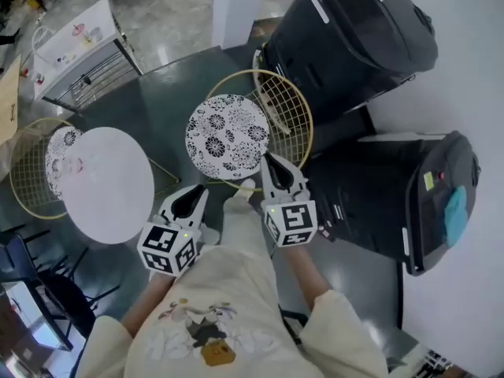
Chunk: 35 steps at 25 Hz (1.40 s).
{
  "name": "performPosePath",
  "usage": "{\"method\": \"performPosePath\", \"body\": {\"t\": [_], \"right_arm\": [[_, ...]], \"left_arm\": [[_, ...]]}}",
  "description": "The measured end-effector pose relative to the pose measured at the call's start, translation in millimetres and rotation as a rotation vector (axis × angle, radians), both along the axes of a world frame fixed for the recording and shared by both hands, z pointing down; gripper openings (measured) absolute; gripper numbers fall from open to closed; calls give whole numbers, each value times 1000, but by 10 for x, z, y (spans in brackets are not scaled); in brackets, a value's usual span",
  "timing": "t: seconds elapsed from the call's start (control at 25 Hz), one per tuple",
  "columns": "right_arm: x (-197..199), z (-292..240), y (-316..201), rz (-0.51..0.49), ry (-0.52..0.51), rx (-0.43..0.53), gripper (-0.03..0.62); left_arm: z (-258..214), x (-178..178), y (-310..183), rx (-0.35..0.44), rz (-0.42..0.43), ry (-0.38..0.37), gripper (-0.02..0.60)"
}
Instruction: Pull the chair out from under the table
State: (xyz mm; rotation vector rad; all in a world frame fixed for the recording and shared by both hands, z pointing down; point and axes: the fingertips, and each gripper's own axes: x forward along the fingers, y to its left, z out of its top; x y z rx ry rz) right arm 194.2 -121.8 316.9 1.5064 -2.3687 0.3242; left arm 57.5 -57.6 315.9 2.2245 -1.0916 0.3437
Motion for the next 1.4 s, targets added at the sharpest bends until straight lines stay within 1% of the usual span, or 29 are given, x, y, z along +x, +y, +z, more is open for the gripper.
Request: {"method": "performPosePath", "body": {"t": [0.12, 0.2, 0.32, 0.44, 0.56, 0.68, 0.8, 0.96, 1.04, 1.12, 1.2, 1.4], "right_arm": [[-535, -233, 180, -46, 29, 24, 15], [-761, -319, 351, -46, -3, 29, 15], [-901, -370, 646, -24, -57, 55, 12], [-1056, -388, 930, -31, -98, 76, 11], [-1240, -352, 1161, -44, -130, 48, 11], [-1370, -285, 1332, -24, -181, 11, 9], [-1511, -404, 1312, -18, -216, 13, 11], [-1763, -621, 1107, -79, -222, 27, 11], [-1853, -728, 1081, -90, -209, 16, 10], [-1874, -856, 1130, -81, -192, -23, 11], [-1910, -948, 1083, -71, -186, -31, 11], [-2097, -837, 1007, -61, -198, 24, 11]], "left_arm": [[-290, -331, 96, 36, -3, 25, 46], [-387, -456, 230, 54, 13, 32, 46], [-385, -497, 486, 73, 43, 39, 46], [-341, -543, 748, 87, 41, 41, 46], [-274, -603, 879, 78, 48, 33, 46], [-237, -635, 920, 57, 72, 19, 46], [-327, -668, 799, 70, 81, 7, 46], [-497, -648, 543, 88, 86, 2, 46], [-624, -657, 476, 78, 96, 9, 46], [-763, -675, 504, 47, 103, 27, 43], [-834, -737, 476, 41, 107, 35, 43], [-725, -949, 448, 85, 118, 19, 43]]}}
